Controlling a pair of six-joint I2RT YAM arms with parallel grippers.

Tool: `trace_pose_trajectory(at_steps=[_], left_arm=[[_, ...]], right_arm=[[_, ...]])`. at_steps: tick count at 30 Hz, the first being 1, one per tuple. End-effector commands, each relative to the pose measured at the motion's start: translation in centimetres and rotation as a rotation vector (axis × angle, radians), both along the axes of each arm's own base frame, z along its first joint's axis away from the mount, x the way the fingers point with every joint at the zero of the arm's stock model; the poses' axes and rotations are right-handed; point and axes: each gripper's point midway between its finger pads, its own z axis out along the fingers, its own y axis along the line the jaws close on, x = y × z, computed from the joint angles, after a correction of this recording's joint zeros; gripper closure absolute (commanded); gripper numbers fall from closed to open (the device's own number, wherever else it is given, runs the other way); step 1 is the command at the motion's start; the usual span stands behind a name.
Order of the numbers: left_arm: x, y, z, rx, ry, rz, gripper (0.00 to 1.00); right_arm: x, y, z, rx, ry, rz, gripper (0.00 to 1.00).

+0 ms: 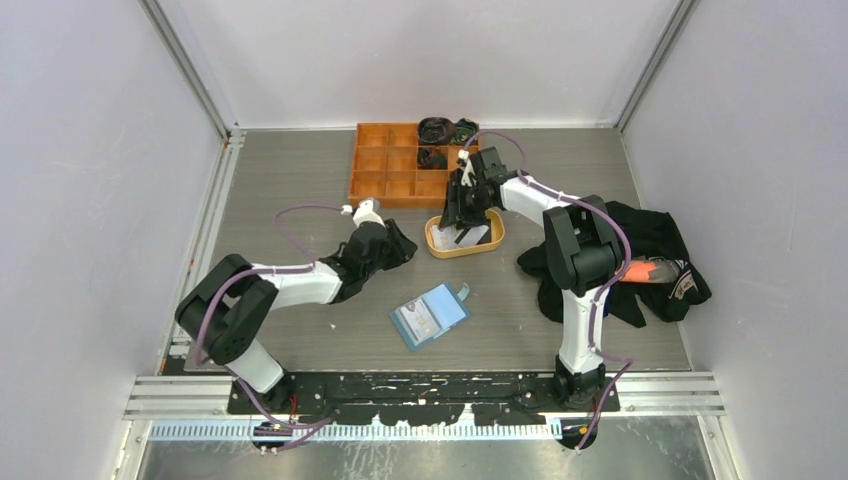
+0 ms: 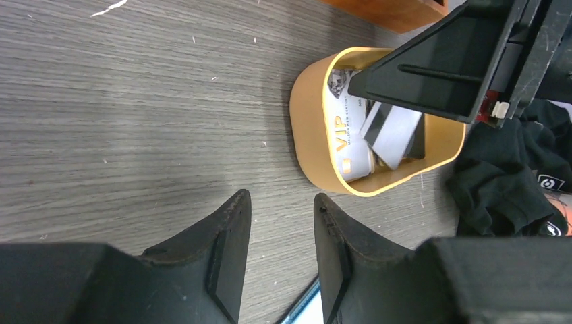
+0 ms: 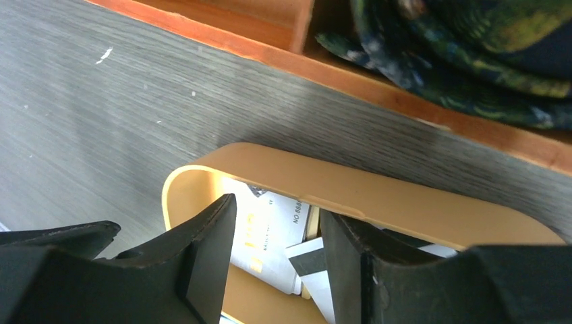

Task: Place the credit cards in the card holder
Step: Pick up the credit card from the storage box.

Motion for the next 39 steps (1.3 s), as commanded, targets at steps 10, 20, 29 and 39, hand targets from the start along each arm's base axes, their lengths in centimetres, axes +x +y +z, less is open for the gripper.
trace_pose_trajectory(at_steps=[10,20,29,39], left_arm=[[2.7,-2.2,-1.3,0.012,0.064,0.013,0.61],[2.9,-3.3,-1.9,0.025,0.088,-0.030,0.61],[2.9,-3.6,-2.3,0.034,0.099,-0.047,0.62],[2.9,-3.5,-2.3,0.036,0.101,-0.048,0.62]], right_arm=[[-0.3,-0.6,-0.7,-0.056,-0.029,-0.079,0.41],[-2.1,2.8,1.5,0.163,0.040,-0.030,0.44],[-2.7,4.1,4.1,0.306,0.067,-0.011,0.48],[-3.2,4.6,7.7,0.419,0.049,0.020,0.53]])
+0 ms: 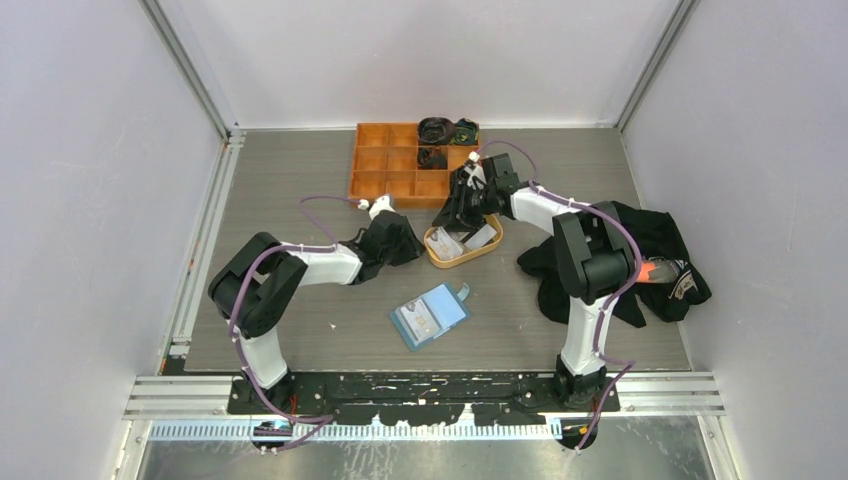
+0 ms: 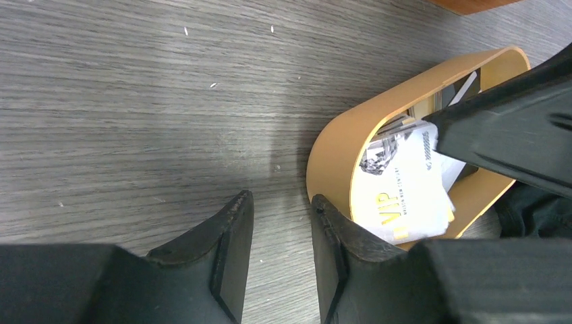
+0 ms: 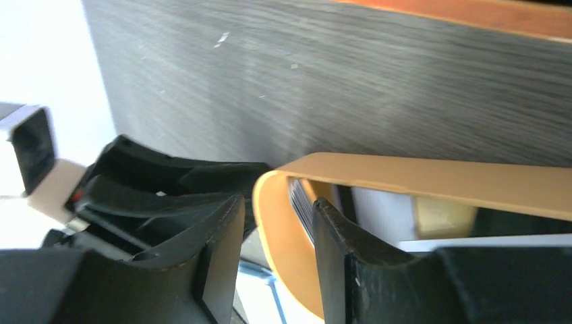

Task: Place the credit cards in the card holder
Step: Pick up the credit card from the storage box.

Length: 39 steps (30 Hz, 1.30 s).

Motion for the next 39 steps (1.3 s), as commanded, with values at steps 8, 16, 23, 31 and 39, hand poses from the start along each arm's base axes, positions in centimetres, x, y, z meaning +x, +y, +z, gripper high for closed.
trace_pose_trajectory(at_steps=[8,16,23,31,39], left_arm=[[1.0,-1.3,1.8,-0.040,-0.043,-0.028,0.62],[1.0,-1.3,1.8,-0.046,-0.042,-0.034,0.62],[0.9,-1.4,1.8,-0.055,-0.040,-0.042,0.61],[0.9,-1.2,2.0,-0.081,-0.048,-0.049,0.61],[0.9,-1.3,2.1,-0.098,-0.047,-0.065,0.60]], right_arm=[[-1.2,1.7,3.8,0.077,-0.041,0.092,0.57],[-1.7,0.2,2.4,-0.059,-0.080,0.151,0.58],[-2.7,0.1,0.9,-0.118,-0.067,0.216,0.58],[-3.6,0.4,-0.8,-0.163,-0.042,0.285,0.59],[-3.2,-0.3,-0.7,-0.219,-0.077,0.318,0.69]])
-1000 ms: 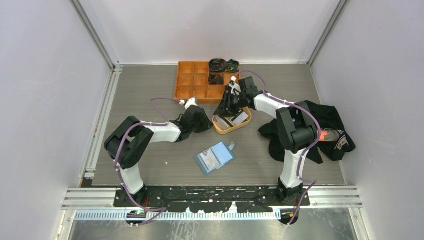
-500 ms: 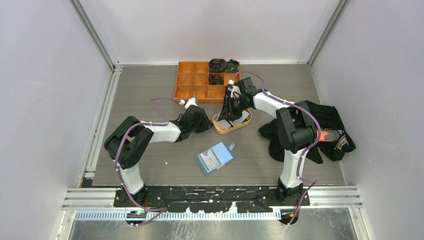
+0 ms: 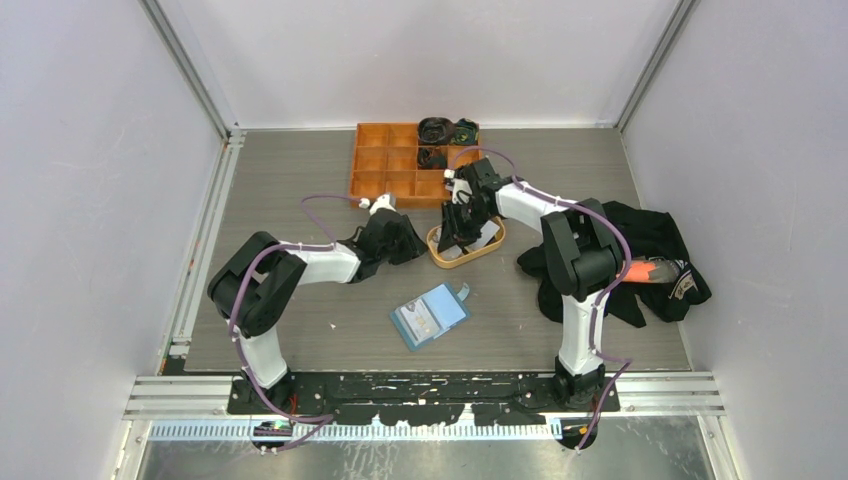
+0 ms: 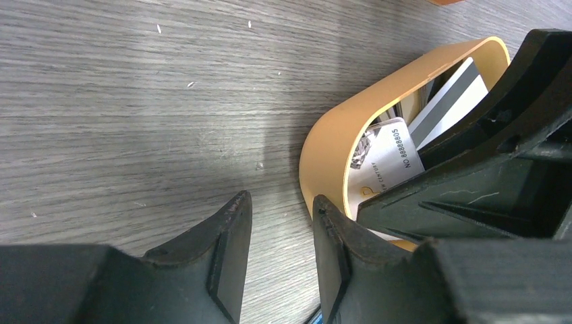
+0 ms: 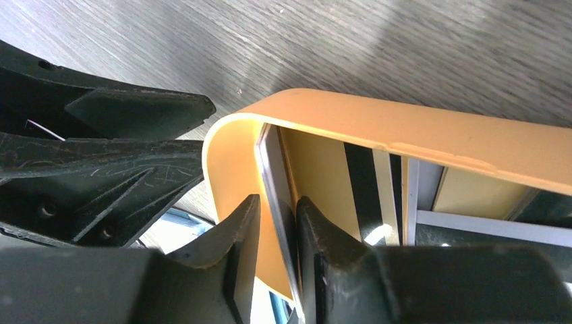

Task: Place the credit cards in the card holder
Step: Pick up the credit card from the storage box.

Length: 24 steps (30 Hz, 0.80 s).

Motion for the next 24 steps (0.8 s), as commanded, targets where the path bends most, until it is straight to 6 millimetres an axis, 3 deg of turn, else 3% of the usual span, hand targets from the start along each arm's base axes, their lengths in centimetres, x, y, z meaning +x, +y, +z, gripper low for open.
trace_pose_trajectory(at_steps=[1,4,8,12,16,24], left_arm=[[0.9,-0.8,1.8,-0.054,-0.062,-0.025,0.60],[0.9,-0.9,1.9,-0.065,-0.064,-0.035,0.60],[0.8,-0.7,2.4,-0.092,-0.084,-0.045,0.59],[0.5,-0.4,3.2,-0.124,-0.109,-0.058,0.57],[0.0,-0.2,3.9,-0.150,-0.120,-0.089,0.55],[-1.4,0.6,5.0,-0.173,-0.147,-0.130,0.53]], right_arm=[[1.2,0.1,1.7,-0.005,-0.076,0.045,0.73],[1.2,0.2,1.8,0.013,-0.068,0.049,0.92],[1.8,-0.3,2.9,0.098,-0.029,-0.002,0.98],[2.1,-0.5,4.3,0.233,0.031,-0.050,0.98],[2.2,-0.7,4.1,0.273,0.079,-0.077,0.97],[2.5,-1.2,3.9,0.271,0.086,-0.091,0.83]])
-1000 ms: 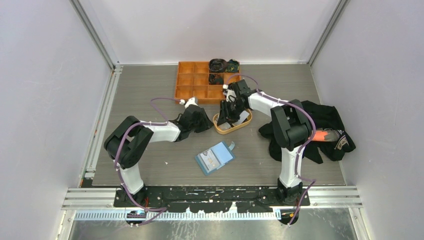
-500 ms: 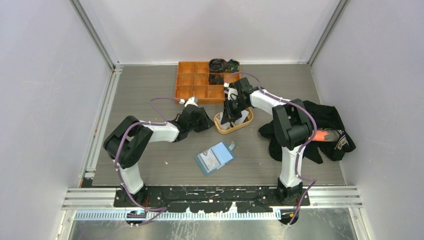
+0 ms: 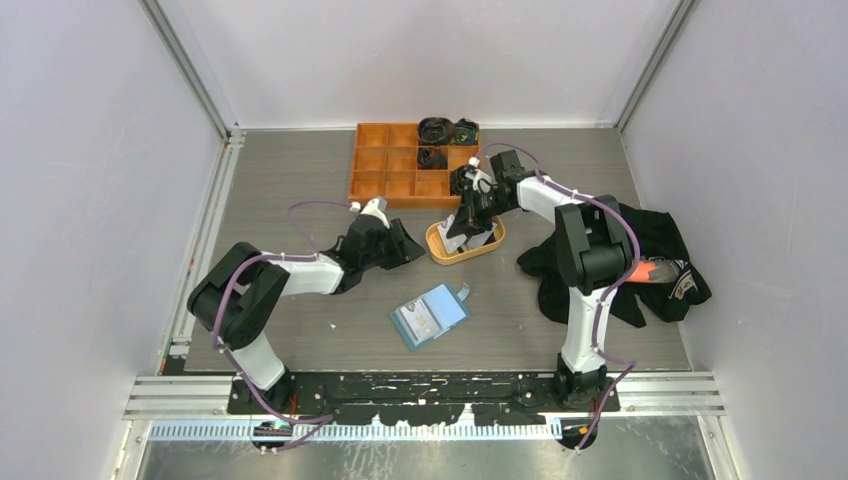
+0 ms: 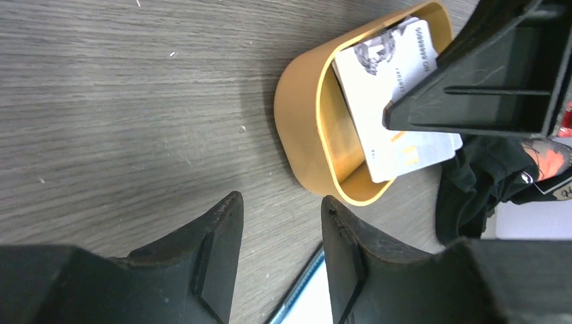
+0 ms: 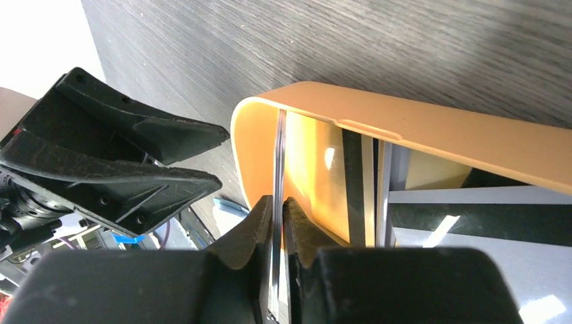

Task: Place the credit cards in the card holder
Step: Pick up the credit card from the storage box.

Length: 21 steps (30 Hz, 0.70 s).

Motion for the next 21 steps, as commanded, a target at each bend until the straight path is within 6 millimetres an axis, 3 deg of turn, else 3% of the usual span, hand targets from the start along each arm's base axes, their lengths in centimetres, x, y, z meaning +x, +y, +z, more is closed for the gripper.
trace_pose_trajectory(at_steps=[1,13,21], left_arm=[[0.1,-0.4,3.4,-0.071,-0.104,-0.045,0.53],[-0.7,-0.2,3.3,-0.096,-0.109,-0.065,0.52],[-0.8,-0.2,3.7,-0.128,-0.129,-0.078,0.52]], right_arm=[[0.4,0.5,1.2,0.052,-0.018,0.007,0.82],[0.4,0.0,0.4,0.030,0.003,-0.001,0.78],[1.0,-0.9,1.0,0.011,-0.025,-0.023,0.78]])
